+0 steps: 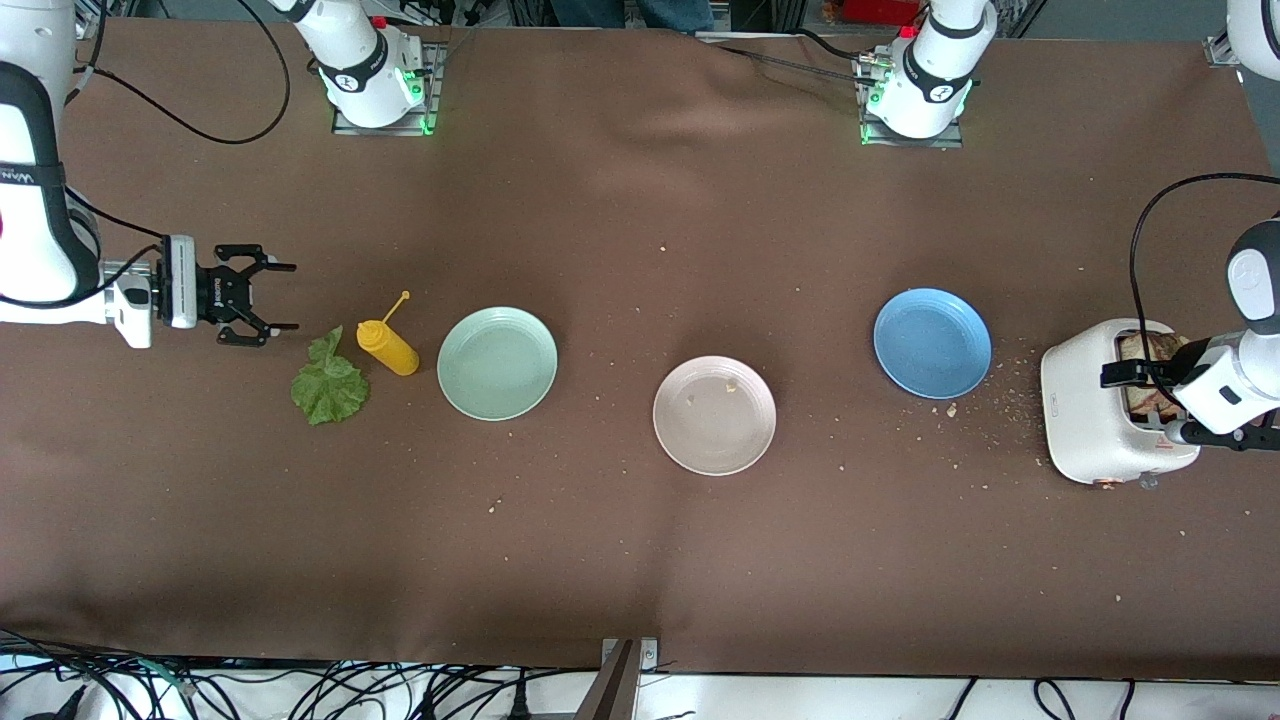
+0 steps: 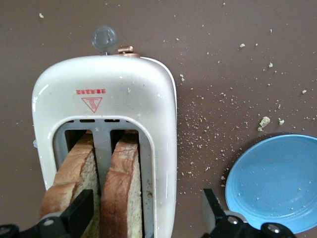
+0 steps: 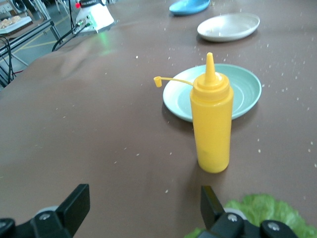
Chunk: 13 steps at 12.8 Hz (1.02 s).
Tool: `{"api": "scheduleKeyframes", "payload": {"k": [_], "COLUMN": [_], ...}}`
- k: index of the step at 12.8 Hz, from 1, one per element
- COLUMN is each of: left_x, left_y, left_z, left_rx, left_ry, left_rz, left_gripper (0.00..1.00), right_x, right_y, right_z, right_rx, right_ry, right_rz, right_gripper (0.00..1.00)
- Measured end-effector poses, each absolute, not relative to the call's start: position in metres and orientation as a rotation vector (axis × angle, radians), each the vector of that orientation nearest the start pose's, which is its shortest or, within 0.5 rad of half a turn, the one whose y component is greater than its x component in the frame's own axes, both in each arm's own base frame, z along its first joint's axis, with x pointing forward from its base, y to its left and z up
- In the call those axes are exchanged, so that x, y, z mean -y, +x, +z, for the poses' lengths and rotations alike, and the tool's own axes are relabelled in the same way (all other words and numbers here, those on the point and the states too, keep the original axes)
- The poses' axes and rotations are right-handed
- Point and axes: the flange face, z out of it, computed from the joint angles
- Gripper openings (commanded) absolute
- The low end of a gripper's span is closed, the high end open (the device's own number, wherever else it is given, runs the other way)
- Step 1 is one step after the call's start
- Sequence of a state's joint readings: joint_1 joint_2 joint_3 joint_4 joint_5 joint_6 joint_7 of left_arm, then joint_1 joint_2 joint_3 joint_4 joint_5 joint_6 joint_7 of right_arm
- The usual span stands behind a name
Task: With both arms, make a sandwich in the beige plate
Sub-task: 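Lift the bread with the left gripper while the right gripper grasps mustard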
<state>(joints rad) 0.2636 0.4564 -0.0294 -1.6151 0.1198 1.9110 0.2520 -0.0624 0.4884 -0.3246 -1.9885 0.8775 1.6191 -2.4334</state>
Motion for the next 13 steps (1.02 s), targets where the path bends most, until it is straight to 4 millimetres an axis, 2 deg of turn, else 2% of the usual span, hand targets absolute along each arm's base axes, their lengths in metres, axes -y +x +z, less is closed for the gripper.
{"api": "scheduleKeyframes", "payload": {"k": [1,3,4,10,13], "left_x": [-0.165,-0.168,-0.171,-0.180,-0.179], "left_y": [0.639,0.638,0.637,0.638,0.647], "left_z": [0.347,0.344,0.342,0.350,0.389], "left_rx": [-0.097,-0.089,-0.085,-0.085,-0.084], "left_ry": [-3.073,-3.073,-3.074,-3.057,-3.050], "left_rz": [0.280,0.289,0.293,0.295,0.304], "left_gripper": [0.42,0.03,0.00,0.00,0.00], "right_x": [0.123,0.117,0.114,0.080,0.062], "right_y": [0.519,0.521,0.522,0.535,0.543], "right_z": [0.195,0.180,0.175,0.147,0.137], "right_rx": [1.555,1.501,1.476,1.329,1.297], "right_ry": [-1.554,-1.549,-1.549,-1.543,-1.529], "right_rz": [-0.669,-0.729,-0.753,-0.908,-0.947], "right_gripper": [0.99,0.99,0.98,0.98,0.98]}}
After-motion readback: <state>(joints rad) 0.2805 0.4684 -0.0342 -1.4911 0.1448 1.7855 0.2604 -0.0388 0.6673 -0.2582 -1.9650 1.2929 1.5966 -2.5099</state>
